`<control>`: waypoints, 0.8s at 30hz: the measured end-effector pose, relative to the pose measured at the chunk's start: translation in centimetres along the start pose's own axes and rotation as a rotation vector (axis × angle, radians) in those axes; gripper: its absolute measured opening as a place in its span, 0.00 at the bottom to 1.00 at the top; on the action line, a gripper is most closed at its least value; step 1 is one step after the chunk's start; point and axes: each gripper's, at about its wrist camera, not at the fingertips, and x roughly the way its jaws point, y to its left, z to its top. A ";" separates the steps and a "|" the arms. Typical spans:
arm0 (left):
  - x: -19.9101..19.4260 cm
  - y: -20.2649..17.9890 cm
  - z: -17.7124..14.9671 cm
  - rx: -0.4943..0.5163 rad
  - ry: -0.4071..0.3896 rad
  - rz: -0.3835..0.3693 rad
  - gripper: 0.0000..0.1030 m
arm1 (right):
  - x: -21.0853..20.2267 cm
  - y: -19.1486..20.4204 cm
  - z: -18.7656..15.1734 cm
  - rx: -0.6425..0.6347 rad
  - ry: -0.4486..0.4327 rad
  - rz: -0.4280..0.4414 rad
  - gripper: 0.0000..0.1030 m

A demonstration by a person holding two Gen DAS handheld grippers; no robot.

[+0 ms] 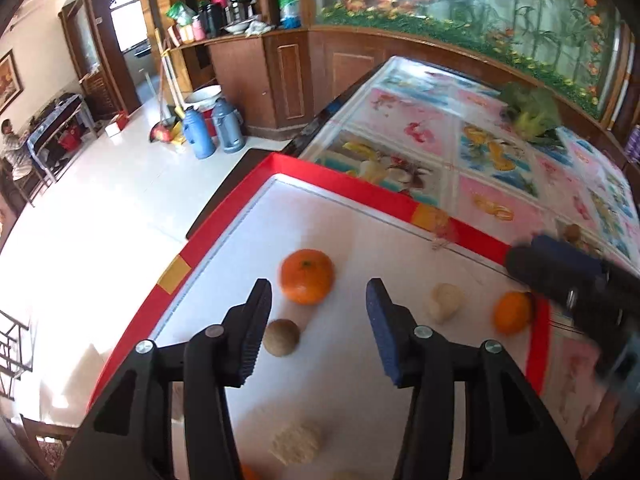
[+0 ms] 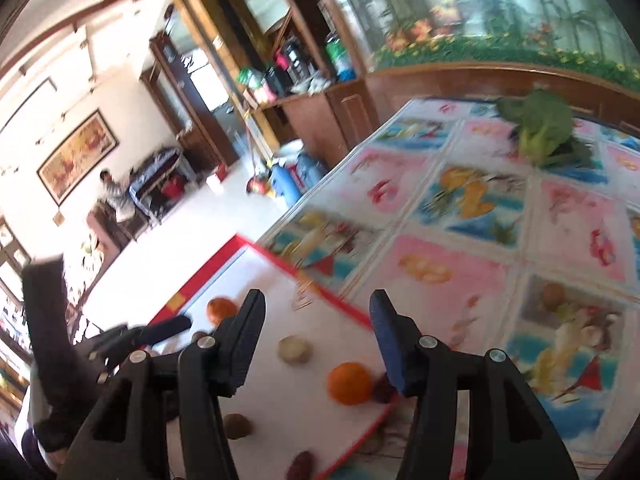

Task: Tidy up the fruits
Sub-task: 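Move both tools back over the remaining items on the cloth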

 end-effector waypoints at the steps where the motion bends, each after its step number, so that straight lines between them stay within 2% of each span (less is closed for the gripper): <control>1: -0.8 -0.5 -0.3 0.014 -0.011 -0.026 0.52 | -0.9 -1.4 0.3 0.033 -0.014 -0.003 0.53; 8: -5.6 -6.9 -3.5 0.175 -0.040 -0.237 0.53 | -3.6 -8.8 0.3 0.231 -0.043 -0.095 0.53; 10: -6.3 -9.5 -4.6 0.228 -0.020 -0.315 0.53 | -4.2 -9.8 0.4 0.260 -0.056 -0.104 0.53; 14: -6.6 -13.6 -6.6 0.320 0.011 -0.411 0.53 | -5.4 -11.0 0.4 0.280 -0.074 -0.137 0.53; 17: -5.5 -14.8 -7.2 0.329 0.043 -0.416 0.53 | -5.7 -11.4 0.3 0.290 -0.075 -0.132 0.53; 21: -2.7 -14.2 -6.8 0.273 0.092 -0.408 0.53 | -5.5 -11.6 0.3 0.287 -0.075 -0.150 0.53; 24: -1.8 -13.7 -6.4 0.240 0.104 -0.451 0.52 | -5.4 -12.3 0.2 0.302 -0.074 -0.156 0.53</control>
